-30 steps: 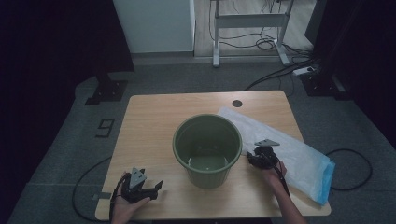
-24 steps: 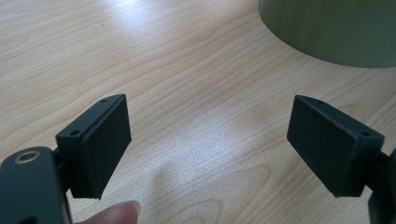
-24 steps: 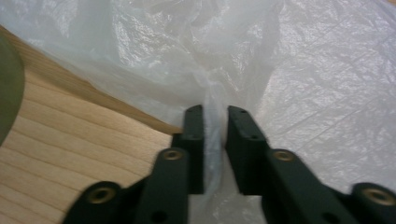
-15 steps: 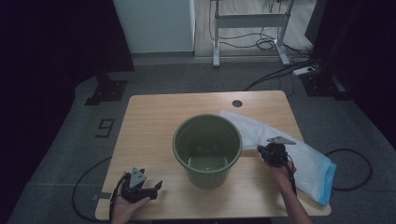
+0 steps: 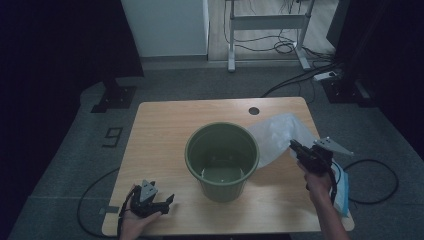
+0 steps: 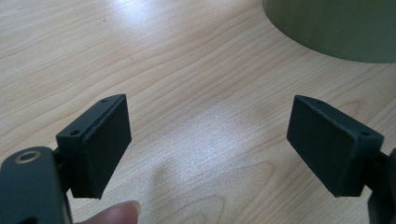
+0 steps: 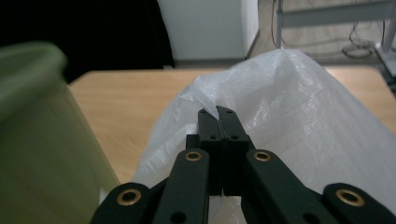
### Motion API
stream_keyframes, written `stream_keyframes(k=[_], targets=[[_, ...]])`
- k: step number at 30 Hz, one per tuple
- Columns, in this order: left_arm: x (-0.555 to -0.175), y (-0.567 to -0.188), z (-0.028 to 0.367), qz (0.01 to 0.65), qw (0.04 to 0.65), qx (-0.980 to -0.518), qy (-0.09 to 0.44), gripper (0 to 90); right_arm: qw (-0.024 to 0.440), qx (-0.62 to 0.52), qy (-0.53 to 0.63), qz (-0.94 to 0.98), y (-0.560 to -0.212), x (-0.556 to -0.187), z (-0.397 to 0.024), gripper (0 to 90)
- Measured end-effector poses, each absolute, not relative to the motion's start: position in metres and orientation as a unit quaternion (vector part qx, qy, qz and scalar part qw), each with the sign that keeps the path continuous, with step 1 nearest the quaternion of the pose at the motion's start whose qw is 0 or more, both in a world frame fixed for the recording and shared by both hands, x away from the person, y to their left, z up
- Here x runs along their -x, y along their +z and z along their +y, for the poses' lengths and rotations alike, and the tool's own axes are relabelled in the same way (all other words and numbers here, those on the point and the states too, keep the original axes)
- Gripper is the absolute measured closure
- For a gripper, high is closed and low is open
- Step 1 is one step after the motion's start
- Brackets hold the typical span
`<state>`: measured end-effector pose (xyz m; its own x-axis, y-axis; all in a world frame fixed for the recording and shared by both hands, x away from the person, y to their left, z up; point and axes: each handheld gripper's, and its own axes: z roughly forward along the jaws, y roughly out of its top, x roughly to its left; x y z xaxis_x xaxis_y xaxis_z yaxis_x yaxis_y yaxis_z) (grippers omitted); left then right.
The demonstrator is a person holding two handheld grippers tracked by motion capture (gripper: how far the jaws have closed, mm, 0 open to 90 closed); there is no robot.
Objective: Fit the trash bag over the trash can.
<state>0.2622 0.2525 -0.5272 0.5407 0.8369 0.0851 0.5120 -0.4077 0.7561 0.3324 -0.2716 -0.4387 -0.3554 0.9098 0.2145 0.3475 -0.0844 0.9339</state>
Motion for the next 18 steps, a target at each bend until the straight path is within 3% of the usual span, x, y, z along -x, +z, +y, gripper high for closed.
stream_keyframes(k=[18], targets=[[-0.26,-0.525,0.255,0.421,0.353,-0.802,0.235,13.2,0.312,-0.426,0.615,0.585,-0.346,-0.291,-0.271,88.8]])
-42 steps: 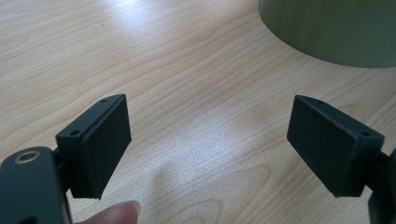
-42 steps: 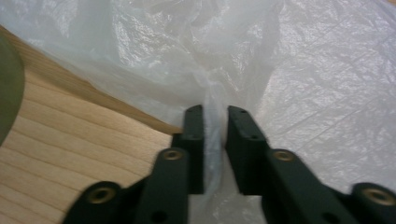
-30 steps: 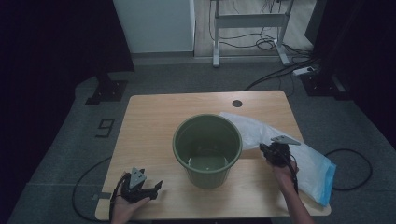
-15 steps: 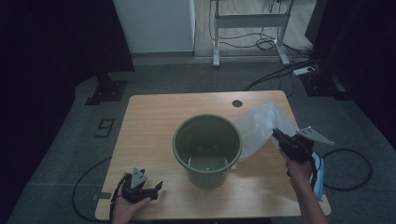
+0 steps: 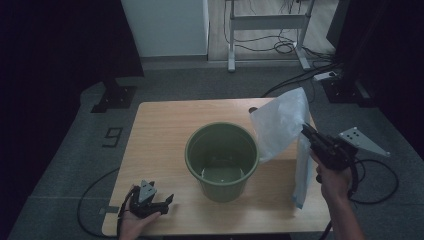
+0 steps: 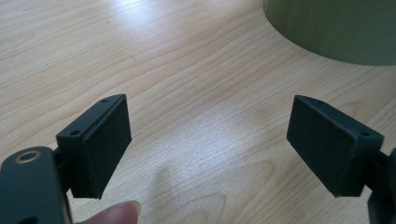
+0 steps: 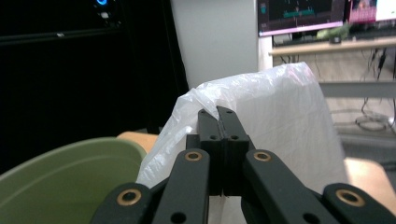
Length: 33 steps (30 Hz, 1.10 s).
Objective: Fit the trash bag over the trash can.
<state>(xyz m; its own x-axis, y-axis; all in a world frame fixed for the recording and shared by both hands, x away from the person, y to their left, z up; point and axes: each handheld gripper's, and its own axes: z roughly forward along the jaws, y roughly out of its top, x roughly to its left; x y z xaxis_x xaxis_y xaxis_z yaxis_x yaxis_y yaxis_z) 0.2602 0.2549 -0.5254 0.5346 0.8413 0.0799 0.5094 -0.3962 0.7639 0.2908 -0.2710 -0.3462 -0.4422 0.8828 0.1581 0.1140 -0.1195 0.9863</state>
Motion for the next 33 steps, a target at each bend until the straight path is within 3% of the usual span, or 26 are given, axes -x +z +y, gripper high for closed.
stream_keyframes(k=[13,33], targets=[[-0.261,-0.526,0.255,0.419,0.354,-0.802,0.236,13.7,0.338,-0.366,0.646,0.578,-0.288,-0.26,-0.262,88.8],[-0.261,-0.527,0.255,0.42,0.351,-0.804,0.233,13.7,0.306,-0.319,0.641,0.627,-0.303,-0.252,-0.215,88.7]])
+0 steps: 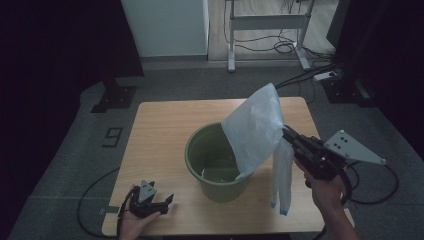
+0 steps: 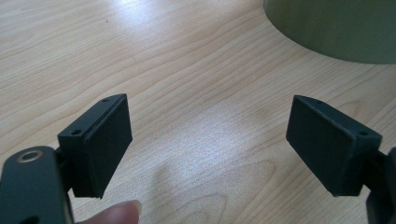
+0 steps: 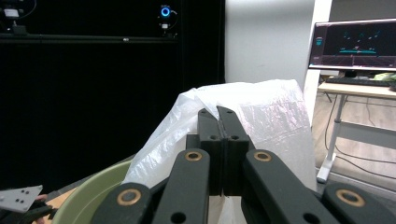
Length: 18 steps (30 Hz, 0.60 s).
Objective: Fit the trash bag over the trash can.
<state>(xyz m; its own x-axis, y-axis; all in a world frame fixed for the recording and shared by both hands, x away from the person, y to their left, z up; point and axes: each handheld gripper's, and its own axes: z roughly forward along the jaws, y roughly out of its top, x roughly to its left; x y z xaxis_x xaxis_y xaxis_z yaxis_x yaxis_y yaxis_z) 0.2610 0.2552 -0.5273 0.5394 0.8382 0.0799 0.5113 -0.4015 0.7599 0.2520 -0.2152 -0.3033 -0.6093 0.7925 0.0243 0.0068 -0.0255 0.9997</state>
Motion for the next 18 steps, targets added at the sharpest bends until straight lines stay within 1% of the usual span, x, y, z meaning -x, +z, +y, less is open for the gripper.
stream_keyframes(k=[9,12,18], targets=[[-0.261,-0.528,0.255,0.418,0.349,-0.805,0.233,13.7,0.303,-0.323,0.623,0.645,-0.315,-0.265,-0.197,88.7],[-0.261,-0.528,0.256,0.42,0.35,-0.804,0.233,13.7,0.303,-0.33,0.616,0.648,-0.324,-0.272,-0.187,88.7],[-0.261,-0.527,0.257,0.42,0.351,-0.803,0.233,13.7,0.304,-0.322,0.594,0.671,-0.34,-0.275,-0.168,88.6]])
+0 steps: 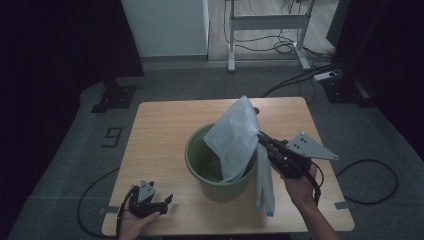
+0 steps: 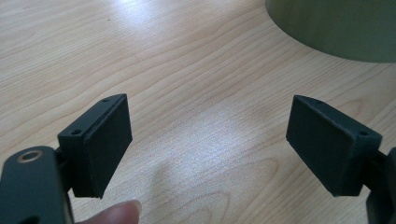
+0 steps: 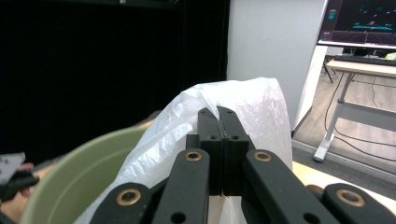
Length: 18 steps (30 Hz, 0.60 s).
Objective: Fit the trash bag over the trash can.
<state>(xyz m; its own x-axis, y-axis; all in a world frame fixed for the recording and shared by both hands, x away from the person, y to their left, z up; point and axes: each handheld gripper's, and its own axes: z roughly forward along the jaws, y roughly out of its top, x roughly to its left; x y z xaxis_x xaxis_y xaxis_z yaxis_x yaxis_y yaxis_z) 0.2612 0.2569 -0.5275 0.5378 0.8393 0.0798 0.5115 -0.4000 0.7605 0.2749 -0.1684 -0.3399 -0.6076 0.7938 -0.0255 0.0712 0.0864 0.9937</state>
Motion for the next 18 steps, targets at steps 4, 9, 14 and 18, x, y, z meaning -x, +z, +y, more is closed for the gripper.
stream_keyframes(k=[4,9,14,18], targets=[[-0.261,-0.528,0.256,0.42,0.351,-0.804,0.233,13.7,0.292,-0.321,0.589,0.682,-0.351,-0.275,-0.162,88.6],[-0.261,-0.528,0.256,0.42,0.349,-0.805,0.232,13.7,0.27,-0.322,0.583,0.695,-0.367,-0.274,-0.154,88.5],[-0.262,-0.529,0.255,0.419,0.346,-0.807,0.232,13.8,0.252,-0.329,0.576,0.705,-0.383,-0.275,-0.148,88.1],[-0.262,-0.529,0.256,0.42,0.346,-0.807,0.232,13.8,0.234,-0.331,0.58,0.706,-0.389,-0.275,-0.148,75.1]])
